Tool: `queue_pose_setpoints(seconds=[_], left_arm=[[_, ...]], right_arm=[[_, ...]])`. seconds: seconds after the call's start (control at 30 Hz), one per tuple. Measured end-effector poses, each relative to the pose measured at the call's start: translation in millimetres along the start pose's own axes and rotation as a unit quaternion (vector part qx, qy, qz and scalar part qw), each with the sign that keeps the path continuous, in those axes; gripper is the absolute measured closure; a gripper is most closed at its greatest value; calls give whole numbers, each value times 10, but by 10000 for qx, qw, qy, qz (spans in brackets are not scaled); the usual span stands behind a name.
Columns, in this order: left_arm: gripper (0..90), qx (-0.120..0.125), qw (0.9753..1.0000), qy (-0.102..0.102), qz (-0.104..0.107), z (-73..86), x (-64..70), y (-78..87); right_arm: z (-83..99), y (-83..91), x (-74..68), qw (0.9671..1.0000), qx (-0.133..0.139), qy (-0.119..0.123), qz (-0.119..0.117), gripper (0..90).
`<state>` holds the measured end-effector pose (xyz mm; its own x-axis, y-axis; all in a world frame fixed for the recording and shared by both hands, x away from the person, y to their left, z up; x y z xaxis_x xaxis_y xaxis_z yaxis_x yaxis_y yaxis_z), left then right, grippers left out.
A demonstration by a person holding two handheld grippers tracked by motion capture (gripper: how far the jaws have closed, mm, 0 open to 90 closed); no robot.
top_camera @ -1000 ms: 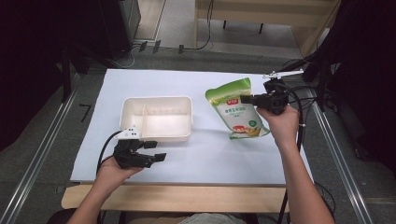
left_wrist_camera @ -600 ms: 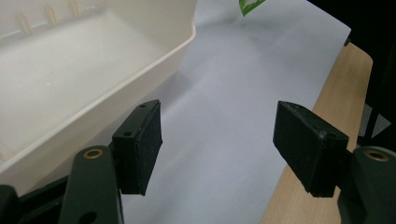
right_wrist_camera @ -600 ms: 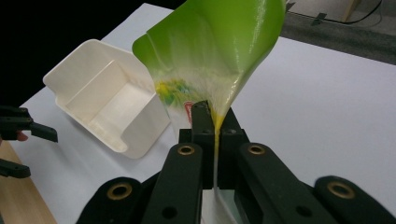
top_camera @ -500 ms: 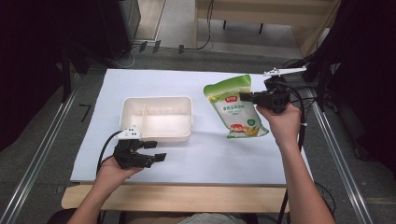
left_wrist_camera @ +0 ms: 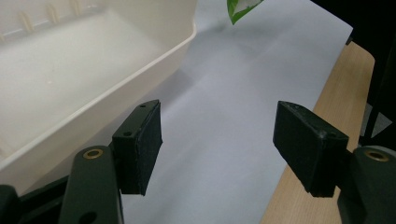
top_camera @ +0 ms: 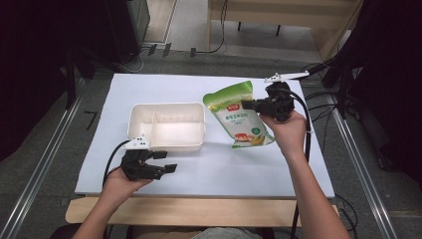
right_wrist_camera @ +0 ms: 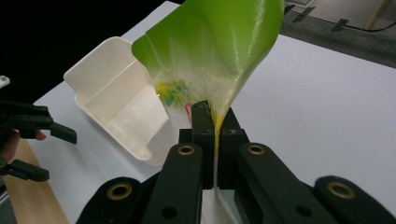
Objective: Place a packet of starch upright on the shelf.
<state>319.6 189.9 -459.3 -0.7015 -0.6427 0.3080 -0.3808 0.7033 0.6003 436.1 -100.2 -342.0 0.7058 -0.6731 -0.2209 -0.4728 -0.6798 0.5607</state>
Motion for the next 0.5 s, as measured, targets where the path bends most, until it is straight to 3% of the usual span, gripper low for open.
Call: queue_pose_setpoints(seconds=[0.2,0.5], left_arm=[[333,32,9999,87,-104,15,-51,35],[333,30,10000,53,-44,14,-20,14]], right_arm=[[-136,-79,-135,9998,0,146,-131,900],[-487,-100,-315,9990,97,415,-130,900]])
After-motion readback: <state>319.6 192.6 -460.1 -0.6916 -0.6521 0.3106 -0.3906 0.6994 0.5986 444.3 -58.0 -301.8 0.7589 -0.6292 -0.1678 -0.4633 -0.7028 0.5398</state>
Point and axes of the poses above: each handheld gripper's, and its own axes: y roughly backward along the jaws, z roughly out of its underside, x roughly to its right, the point moved 7 cm from there along -y, roughly forward along the jaws, and after that the axes turned 3 degrees about y, right-handed, at the moved point
